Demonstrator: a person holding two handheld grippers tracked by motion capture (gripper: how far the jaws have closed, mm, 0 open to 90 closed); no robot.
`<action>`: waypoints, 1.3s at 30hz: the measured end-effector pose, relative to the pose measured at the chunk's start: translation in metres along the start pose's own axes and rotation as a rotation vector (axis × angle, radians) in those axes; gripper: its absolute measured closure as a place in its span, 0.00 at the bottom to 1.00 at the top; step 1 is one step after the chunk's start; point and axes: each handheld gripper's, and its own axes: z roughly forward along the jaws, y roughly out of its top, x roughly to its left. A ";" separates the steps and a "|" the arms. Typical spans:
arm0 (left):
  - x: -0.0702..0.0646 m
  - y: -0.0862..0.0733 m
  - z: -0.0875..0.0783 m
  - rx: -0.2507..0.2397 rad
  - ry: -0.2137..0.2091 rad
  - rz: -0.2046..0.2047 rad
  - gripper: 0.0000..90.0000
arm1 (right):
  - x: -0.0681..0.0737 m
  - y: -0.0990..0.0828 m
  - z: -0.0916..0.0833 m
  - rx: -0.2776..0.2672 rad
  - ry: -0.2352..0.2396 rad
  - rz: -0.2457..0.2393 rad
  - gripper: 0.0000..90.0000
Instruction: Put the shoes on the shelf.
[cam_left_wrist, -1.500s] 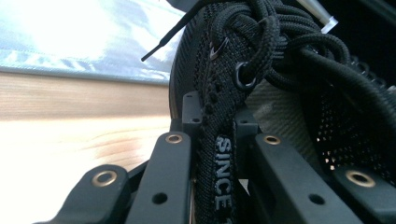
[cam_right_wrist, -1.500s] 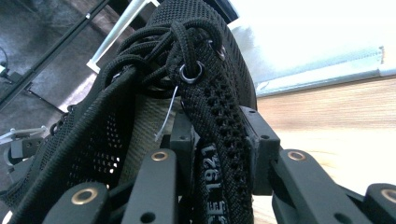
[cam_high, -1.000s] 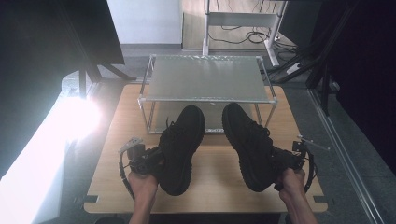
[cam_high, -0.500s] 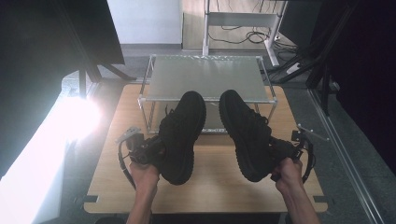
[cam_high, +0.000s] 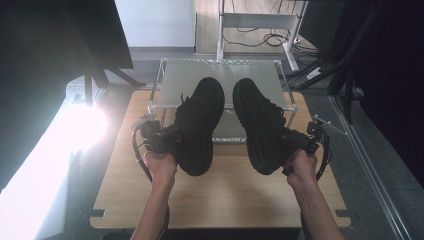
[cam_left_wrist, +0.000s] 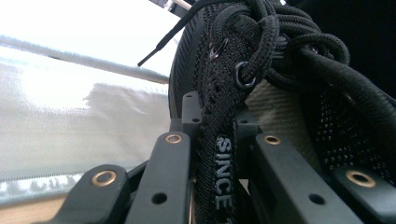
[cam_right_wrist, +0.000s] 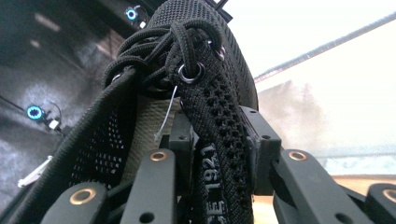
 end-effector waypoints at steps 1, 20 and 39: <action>0.000 0.003 0.002 -0.003 0.004 -0.005 0.90 | 0.001 0.002 0.002 -0.005 -0.001 -0.001 0.76; 0.004 0.044 0.040 -0.004 0.066 -0.082 0.90 | 0.012 0.037 0.046 -0.036 -0.055 0.032 0.76; -0.004 0.084 0.086 0.011 0.168 -0.081 0.89 | 0.003 0.069 0.082 -0.080 -0.163 0.072 0.75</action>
